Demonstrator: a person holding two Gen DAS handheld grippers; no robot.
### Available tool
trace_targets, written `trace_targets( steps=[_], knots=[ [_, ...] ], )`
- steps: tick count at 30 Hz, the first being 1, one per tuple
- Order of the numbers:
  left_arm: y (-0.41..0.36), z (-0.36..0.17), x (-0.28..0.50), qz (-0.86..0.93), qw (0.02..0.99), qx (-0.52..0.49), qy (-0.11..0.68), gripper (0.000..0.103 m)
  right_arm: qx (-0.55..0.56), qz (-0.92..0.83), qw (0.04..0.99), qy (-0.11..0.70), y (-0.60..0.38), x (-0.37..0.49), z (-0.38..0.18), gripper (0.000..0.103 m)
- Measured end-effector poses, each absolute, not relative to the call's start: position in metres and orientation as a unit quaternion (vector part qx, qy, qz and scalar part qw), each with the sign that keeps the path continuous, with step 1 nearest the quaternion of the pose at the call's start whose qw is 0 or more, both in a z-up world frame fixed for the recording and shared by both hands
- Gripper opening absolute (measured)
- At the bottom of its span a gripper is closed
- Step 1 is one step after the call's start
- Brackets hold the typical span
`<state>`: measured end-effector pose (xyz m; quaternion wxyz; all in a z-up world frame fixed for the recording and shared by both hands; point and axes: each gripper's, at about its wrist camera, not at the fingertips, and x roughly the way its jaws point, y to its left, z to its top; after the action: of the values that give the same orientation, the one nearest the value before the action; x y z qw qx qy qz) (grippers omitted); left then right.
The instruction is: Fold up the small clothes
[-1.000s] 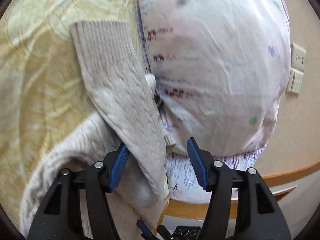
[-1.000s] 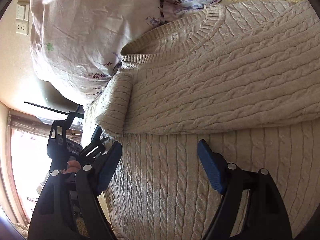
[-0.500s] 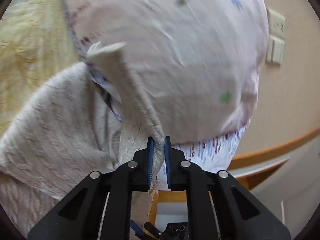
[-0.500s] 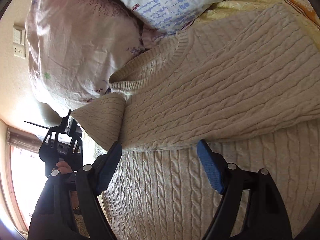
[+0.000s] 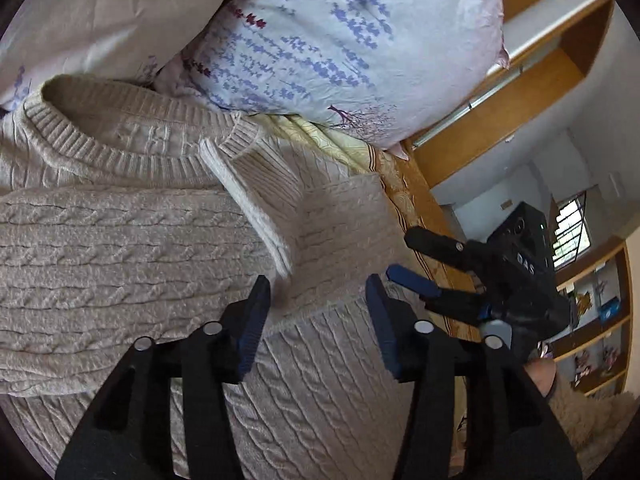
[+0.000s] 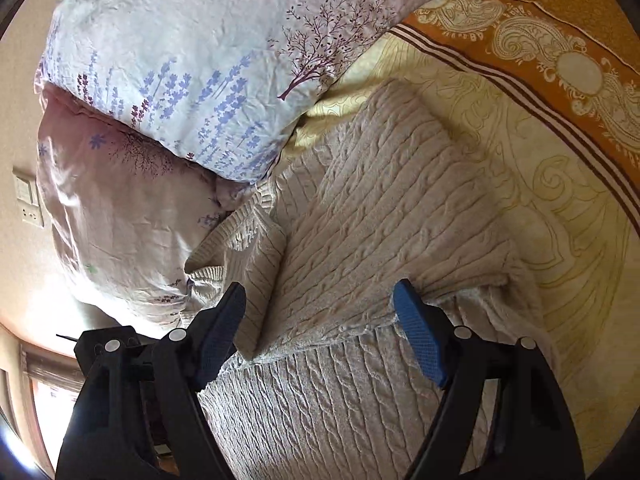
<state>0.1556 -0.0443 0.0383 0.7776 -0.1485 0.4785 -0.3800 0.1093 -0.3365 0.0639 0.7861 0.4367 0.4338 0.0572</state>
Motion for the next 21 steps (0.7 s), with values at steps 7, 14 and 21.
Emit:
trace_targets(
  steps=[7,14,21],
  knots=[
    [0.048,0.063,0.135,-0.277,0.844,-0.130,0.440,0.072,0.307,0.081,0.834,0.450,-0.290,0.142,0.097,0.062],
    [0.146,0.044,0.110,-0.111,0.859,-0.168,0.470,0.073,0.084,0.129,0.869,0.470,-0.182,0.177,0.116,0.061],
    [0.173,0.023,0.089,-0.070,0.848,-0.191,0.489,0.074,0.042,0.056,0.872,0.485,-0.188,0.183,0.093,0.009]
  ],
)
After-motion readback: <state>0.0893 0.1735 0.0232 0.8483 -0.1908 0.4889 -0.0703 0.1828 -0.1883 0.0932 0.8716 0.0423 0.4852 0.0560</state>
